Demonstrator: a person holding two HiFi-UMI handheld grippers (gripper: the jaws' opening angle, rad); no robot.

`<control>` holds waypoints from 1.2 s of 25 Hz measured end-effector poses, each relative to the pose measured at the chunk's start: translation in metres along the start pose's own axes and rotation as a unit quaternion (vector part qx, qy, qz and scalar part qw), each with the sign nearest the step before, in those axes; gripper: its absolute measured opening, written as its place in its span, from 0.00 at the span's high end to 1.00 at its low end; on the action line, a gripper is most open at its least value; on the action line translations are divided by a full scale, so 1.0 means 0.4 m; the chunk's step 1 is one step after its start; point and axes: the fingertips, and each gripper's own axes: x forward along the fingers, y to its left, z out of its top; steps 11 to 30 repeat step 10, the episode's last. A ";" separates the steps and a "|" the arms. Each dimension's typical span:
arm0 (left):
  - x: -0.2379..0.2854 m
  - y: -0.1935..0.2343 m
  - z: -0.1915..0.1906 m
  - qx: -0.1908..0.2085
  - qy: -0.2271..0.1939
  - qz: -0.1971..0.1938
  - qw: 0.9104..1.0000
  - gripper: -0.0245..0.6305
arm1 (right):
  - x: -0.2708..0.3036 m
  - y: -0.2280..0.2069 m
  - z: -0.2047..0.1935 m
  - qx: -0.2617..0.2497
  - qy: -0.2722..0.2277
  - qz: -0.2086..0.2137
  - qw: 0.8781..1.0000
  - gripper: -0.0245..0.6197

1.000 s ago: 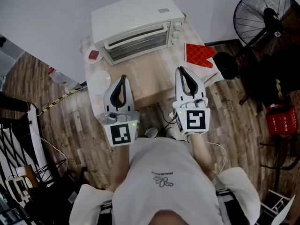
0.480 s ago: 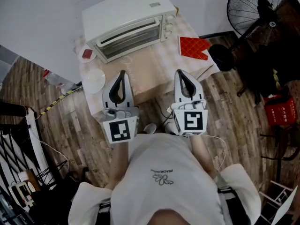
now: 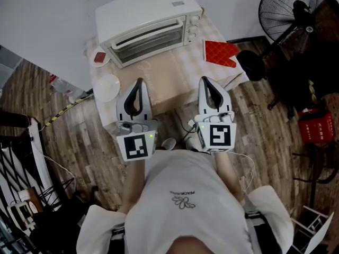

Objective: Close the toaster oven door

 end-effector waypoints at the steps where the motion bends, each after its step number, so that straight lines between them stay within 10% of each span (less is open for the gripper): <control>1: -0.001 0.003 0.000 0.000 0.000 0.002 1.000 0.94 | -0.001 0.001 0.001 -0.001 -0.002 0.001 1.000 0.95; 30: -0.011 0.013 0.005 -0.003 -0.001 0.007 1.000 0.94 | -0.003 0.010 0.013 -0.002 -0.004 0.003 1.000 0.95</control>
